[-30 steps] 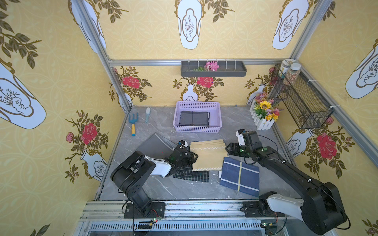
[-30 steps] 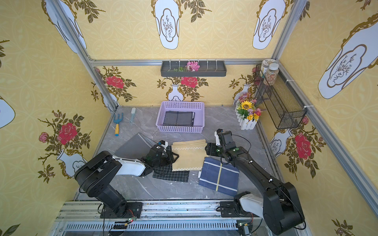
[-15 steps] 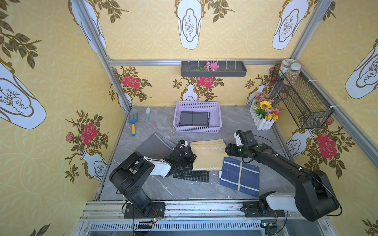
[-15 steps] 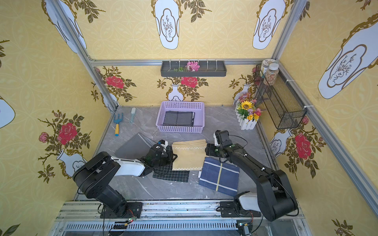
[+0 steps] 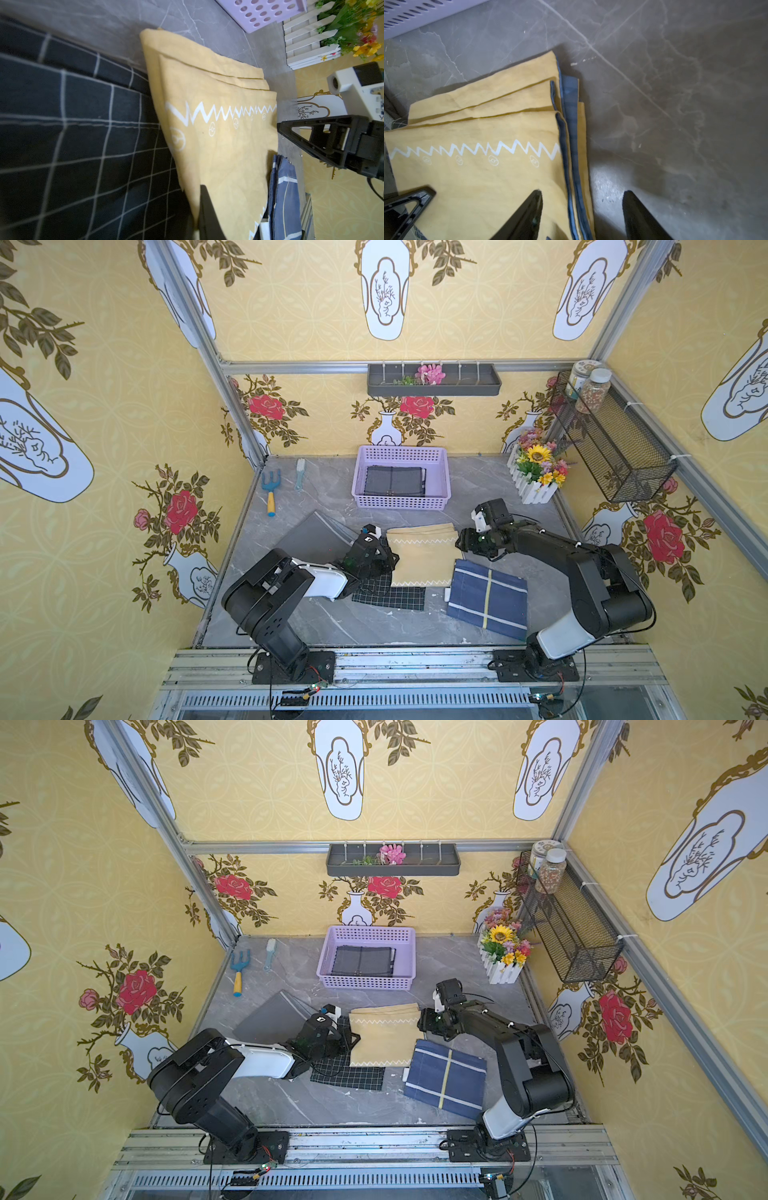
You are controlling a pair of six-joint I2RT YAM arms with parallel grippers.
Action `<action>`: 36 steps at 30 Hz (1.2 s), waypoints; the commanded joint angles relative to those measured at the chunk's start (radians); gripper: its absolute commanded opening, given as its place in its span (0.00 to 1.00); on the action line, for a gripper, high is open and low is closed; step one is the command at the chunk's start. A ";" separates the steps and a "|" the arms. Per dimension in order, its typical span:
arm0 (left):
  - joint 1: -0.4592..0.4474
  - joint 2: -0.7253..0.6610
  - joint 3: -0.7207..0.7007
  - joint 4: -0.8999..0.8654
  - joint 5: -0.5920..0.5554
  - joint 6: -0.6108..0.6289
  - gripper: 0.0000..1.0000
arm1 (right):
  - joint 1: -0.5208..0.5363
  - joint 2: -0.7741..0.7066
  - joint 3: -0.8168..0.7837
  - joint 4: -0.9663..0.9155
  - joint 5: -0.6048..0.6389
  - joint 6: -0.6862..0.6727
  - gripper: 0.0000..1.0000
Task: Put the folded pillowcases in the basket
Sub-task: Pick up the pillowcase from the center of the board.
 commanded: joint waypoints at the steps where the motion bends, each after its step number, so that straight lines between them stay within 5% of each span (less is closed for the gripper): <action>1: 0.002 0.007 -0.004 0.017 -0.004 0.005 0.00 | -0.002 0.039 0.027 0.032 -0.027 0.001 0.62; 11: 0.001 0.003 -0.006 0.018 -0.006 0.005 0.00 | -0.005 0.154 0.078 0.056 -0.060 0.017 0.48; 29: 0.002 -0.001 -0.012 0.026 -0.011 -0.002 0.00 | -0.005 0.171 0.071 0.052 -0.083 0.018 0.01; 36: 0.002 -0.038 -0.027 0.028 -0.040 -0.003 0.00 | -0.005 0.094 0.052 0.083 -0.077 0.018 0.00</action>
